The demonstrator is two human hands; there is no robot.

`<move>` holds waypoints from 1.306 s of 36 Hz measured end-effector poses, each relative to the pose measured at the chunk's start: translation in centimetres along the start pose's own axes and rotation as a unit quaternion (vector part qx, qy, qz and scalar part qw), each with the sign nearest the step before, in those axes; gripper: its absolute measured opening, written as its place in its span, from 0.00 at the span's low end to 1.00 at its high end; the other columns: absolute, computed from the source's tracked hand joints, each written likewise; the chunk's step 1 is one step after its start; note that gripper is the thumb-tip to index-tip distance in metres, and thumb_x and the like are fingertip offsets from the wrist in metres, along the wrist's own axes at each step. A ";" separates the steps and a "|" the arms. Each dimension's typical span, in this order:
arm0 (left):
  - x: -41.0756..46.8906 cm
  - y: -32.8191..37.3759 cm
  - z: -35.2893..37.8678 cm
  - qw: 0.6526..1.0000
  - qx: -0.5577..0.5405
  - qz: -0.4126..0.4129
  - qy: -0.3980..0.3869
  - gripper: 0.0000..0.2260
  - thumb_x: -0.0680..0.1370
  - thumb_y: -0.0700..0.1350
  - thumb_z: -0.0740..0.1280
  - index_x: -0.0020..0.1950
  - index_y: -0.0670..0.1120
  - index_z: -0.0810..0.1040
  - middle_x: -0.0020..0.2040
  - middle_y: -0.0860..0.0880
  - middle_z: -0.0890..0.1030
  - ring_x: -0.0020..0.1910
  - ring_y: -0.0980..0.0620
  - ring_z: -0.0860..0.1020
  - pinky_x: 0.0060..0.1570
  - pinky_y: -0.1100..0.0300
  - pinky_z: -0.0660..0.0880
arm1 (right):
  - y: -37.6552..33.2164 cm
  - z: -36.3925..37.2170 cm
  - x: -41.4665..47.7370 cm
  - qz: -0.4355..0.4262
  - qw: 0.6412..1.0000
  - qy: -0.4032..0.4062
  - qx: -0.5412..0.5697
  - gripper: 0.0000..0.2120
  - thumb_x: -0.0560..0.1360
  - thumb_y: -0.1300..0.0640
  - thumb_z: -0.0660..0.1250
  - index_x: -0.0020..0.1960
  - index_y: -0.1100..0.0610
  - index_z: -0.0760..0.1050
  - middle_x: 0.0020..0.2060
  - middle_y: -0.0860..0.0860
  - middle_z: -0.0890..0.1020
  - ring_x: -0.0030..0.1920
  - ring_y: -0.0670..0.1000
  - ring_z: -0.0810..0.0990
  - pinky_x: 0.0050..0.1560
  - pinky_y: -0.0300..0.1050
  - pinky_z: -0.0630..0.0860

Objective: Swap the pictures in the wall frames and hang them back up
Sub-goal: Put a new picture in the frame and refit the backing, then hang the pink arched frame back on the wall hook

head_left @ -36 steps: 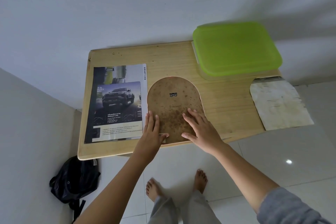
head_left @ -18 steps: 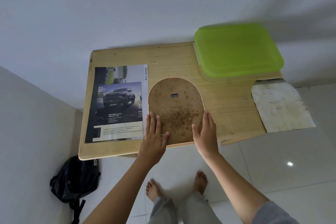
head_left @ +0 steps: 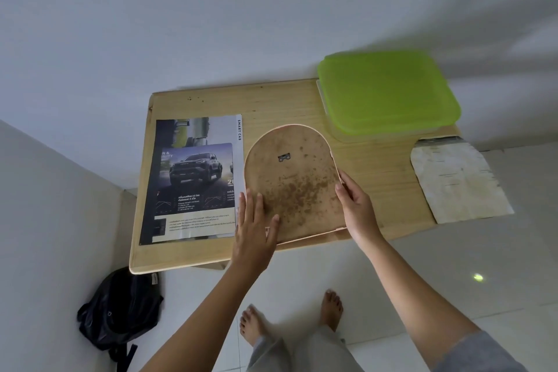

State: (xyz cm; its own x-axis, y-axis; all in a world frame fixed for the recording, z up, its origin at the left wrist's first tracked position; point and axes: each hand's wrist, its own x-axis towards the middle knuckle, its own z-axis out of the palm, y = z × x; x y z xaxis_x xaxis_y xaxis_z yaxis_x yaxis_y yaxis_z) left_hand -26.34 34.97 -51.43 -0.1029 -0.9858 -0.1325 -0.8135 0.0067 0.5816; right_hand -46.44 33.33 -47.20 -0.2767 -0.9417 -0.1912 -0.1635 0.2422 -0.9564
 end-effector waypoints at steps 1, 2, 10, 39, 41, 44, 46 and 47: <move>0.5 0.5 -0.4 1.000 -0.009 -0.006 0.014 0.33 0.76 0.64 0.45 0.77 0.48 0.47 0.77 0.51 0.42 0.73 0.56 0.34 0.72 0.50 0.50 | -0.7 0.1 0.0 -0.014 1.000 -0.003 0.010 0.19 0.79 0.59 0.58 0.69 0.57 0.67 0.66 0.50 0.73 0.65 0.43 0.71 0.60 0.25 0.66; 1.1 1.4 -1.0 0.999 -0.030 -0.012 0.024 0.32 0.77 0.64 0.47 0.76 0.48 0.48 0.77 0.50 0.44 0.74 0.56 0.35 0.72 0.50 0.50 | -1.3 0.2 -0.1 -0.027 1.000 -0.004 0.012 0.18 0.79 0.59 0.59 0.69 0.57 0.67 0.65 0.51 0.74 0.63 0.43 0.73 0.60 0.29 0.69; 8.1 12.2 -11.5 0.954 -0.283 0.076 0.066 0.24 0.81 0.51 0.55 0.76 0.49 0.54 0.74 0.48 0.61 0.71 0.52 0.63 0.66 0.62 0.60 | -7.2 2.1 -0.1 -0.236 0.970 0.024 -0.056 0.20 0.79 0.58 0.59 0.70 0.56 0.65 0.53 0.54 0.79 0.46 0.37 0.75 0.48 0.32 0.70; 12.9 5.8 -29.4 0.830 -0.457 -0.071 0.313 0.15 0.80 0.48 0.58 0.68 0.53 0.70 0.50 0.52 0.78 0.42 0.54 0.78 0.38 0.61 0.76 | -19.4 9.8 8.6 -0.376 0.915 0.008 -0.147 0.18 0.77 0.55 0.57 0.62 0.63 0.72 0.57 0.57 0.75 0.60 0.47 0.70 0.66 0.35 0.64; 13.1 5.8 -31.4 0.822 -0.465 -0.062 0.323 0.15 0.80 0.48 0.59 0.66 0.53 0.72 0.54 0.51 0.78 0.46 0.52 0.79 0.41 0.60 0.76 | -21.5 10.1 10.5 -0.354 0.925 0.014 -0.140 0.16 0.78 0.58 0.60 0.64 0.63 0.71 0.59 0.58 0.74 0.61 0.52 0.72 0.66 0.44 0.67; 13.4 6.3 -34.4 0.819 -0.465 -0.029 0.336 0.14 0.79 0.49 0.60 0.65 0.53 0.73 0.53 0.54 0.79 0.45 0.56 0.80 0.38 0.63 0.77 | -25.1 10.9 11.9 -0.322 0.942 -0.020 -0.089 0.17 0.78 0.58 0.60 0.66 0.59 0.69 0.57 0.55 0.76 0.56 0.50 0.75 0.59 0.37 0.71; 13.8 6.7 -36.7 0.807 -0.479 -0.008 0.344 0.13 0.79 0.48 0.61 0.64 0.53 0.74 0.49 0.56 0.80 0.40 0.60 0.81 0.34 0.67 0.76 | -27.7 11.5 12.3 -0.296 0.951 -0.063 -0.060 0.16 0.79 0.57 0.59 0.66 0.54 0.70 0.49 0.49 0.78 0.48 0.46 0.76 0.47 0.27 0.71; 14.0 6.9 -37.9 0.802 -0.484 0.003 0.350 0.13 0.79 0.47 0.61 0.64 0.52 0.74 0.49 0.56 0.80 0.38 0.62 0.81 0.32 0.68 0.76 | -28.9 11.9 12.5 -0.293 0.951 -0.082 -0.049 0.15 0.79 0.57 0.58 0.65 0.52 0.70 0.45 0.47 0.78 0.45 0.45 0.76 0.43 0.28 0.71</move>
State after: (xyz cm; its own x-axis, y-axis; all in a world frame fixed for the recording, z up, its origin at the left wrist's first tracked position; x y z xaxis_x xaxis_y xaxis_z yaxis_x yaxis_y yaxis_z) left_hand -11.76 14.85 -18.86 0.5176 -0.8408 0.1586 0.0454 0.2121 0.9762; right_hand -33.93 11.83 -24.57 0.0396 -0.9436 0.3288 -0.3346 -0.3226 -0.8854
